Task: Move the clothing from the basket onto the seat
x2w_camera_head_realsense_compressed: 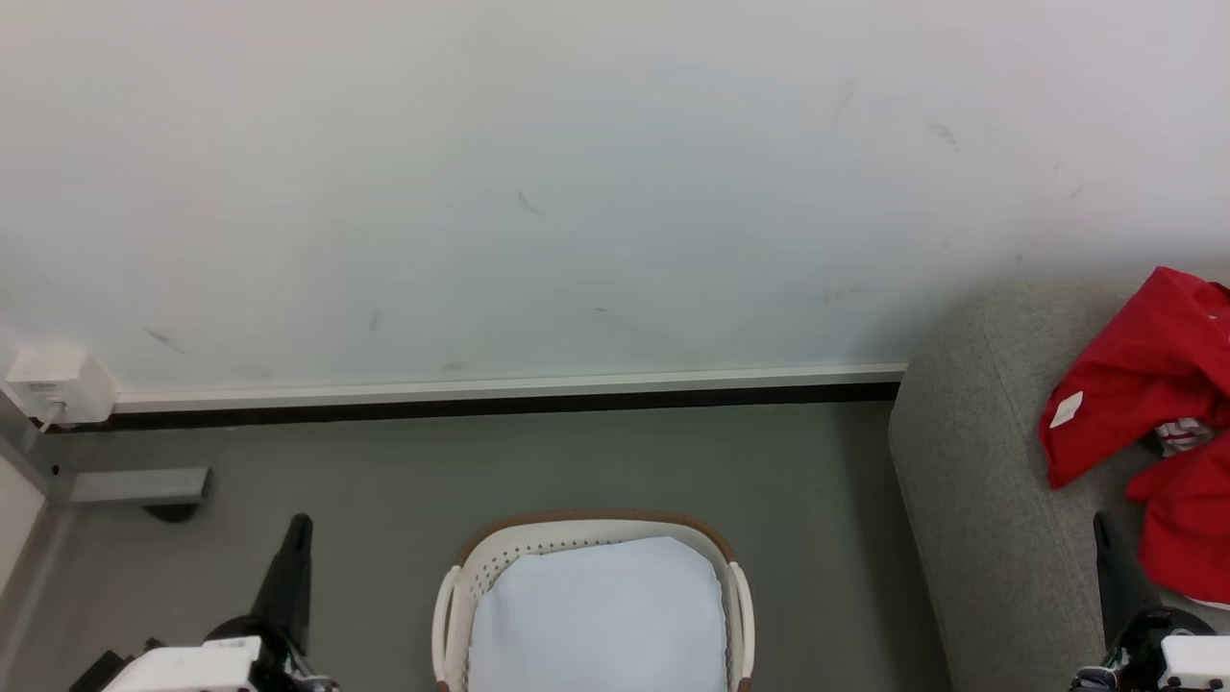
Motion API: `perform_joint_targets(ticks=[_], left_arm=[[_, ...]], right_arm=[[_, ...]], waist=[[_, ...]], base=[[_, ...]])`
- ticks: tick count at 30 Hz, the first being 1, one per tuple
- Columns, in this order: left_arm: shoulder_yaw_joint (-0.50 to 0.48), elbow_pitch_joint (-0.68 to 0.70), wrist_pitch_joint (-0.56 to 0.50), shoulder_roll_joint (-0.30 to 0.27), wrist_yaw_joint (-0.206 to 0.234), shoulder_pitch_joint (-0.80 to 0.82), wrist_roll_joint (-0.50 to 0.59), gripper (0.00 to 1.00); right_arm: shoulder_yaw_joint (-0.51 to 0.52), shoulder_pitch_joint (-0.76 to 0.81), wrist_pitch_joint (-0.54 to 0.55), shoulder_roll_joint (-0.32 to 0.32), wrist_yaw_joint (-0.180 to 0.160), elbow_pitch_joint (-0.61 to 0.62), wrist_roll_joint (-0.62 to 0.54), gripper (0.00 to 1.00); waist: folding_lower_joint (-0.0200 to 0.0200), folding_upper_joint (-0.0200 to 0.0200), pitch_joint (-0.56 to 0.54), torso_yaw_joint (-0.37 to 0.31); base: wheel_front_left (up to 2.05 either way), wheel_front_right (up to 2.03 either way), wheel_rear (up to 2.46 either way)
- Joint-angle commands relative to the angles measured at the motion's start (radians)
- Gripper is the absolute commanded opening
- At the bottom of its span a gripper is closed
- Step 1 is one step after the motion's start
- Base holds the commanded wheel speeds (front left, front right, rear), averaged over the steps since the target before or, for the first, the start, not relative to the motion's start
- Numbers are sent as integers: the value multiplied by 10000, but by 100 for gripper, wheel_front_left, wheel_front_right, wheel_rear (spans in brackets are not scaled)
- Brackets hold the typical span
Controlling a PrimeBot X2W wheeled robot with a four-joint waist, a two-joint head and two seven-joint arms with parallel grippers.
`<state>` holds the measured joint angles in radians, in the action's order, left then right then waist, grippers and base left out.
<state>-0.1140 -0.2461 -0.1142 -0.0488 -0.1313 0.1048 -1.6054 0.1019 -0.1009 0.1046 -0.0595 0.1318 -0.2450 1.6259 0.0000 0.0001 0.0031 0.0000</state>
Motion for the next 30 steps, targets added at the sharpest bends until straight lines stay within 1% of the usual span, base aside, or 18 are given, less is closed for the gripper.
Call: perform_joint_targets(ticks=[1,30], left_arm=[[0,31,-38,-25,11,74,-135,0],[-3,32,-36,-25,11,74,-137,0]], right_arm=[[29,-111,27,2,-21,28,-56,0],[77,-116,76,37,-21,24,-90,0]], waist=[[0,-1,0,0],[0,-1,0,0]], base=[[0,0,0],[0,0,0]])
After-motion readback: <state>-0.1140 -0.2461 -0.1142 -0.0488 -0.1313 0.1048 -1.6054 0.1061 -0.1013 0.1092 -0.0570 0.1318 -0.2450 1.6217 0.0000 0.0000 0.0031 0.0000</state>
